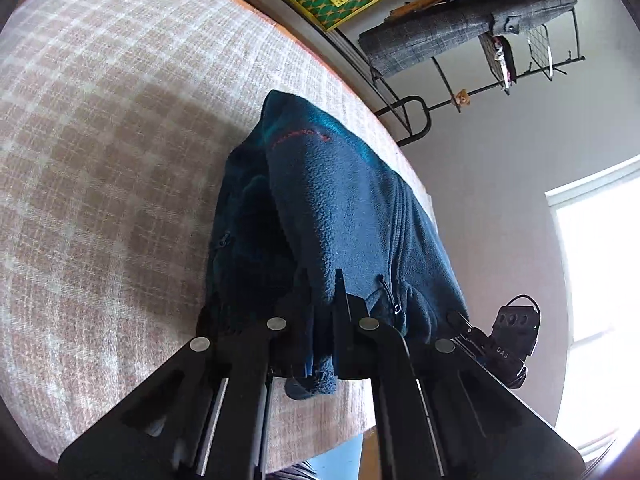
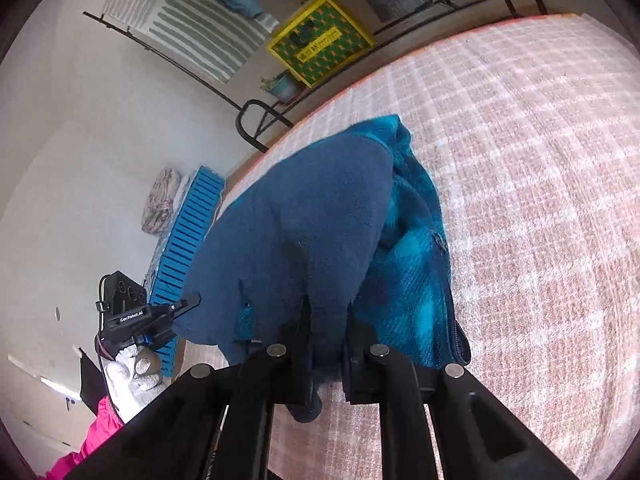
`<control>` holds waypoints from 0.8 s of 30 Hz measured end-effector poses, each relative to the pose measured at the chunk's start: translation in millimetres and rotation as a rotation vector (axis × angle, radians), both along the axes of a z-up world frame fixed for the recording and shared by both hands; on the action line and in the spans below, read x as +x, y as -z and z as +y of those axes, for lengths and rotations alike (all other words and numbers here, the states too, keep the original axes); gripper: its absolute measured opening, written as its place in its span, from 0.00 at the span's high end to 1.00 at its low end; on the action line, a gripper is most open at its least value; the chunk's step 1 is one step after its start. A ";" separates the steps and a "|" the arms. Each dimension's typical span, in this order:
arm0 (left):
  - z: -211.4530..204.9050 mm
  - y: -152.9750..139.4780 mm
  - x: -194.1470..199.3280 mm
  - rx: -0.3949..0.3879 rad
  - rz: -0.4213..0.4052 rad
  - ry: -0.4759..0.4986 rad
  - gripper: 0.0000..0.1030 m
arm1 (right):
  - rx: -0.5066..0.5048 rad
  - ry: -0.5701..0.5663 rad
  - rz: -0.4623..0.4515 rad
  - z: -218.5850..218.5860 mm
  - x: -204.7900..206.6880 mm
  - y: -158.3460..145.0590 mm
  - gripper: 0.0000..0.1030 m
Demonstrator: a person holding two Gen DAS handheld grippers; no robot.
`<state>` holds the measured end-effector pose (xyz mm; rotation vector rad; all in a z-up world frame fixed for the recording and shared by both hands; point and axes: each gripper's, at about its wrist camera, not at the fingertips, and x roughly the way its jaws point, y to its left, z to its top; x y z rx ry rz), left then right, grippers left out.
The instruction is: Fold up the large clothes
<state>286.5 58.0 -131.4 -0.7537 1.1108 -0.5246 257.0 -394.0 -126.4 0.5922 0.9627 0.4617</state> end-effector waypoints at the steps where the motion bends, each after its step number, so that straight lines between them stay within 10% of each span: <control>1: 1.7 -6.5 -6.0 0.011 -0.014 0.008 0.97 | 0.001 -0.006 -0.012 -4.1 -6.8 -7.0 0.93; 11: -31.5 43.6 -24.5 0.320 -0.009 0.104 0.96 | -0.166 0.008 0.110 -2.0 -11.0 58.2 0.94; 14: -32.1 21.2 -32.9 0.366 -0.061 0.115 0.92 | -0.205 -0.028 0.084 0.7 -14.4 39.9 0.88; 17: -26.7 -4.5 -46.0 0.403 -0.129 0.116 0.80 | -0.353 -0.043 0.012 3.0 -26.0 5.7 0.62; 24: -32.3 -70.1 -31.3 0.435 -0.313 0.037 0.76 | -0.507 -0.025 -0.261 20.2 -21.9 -77.4 0.66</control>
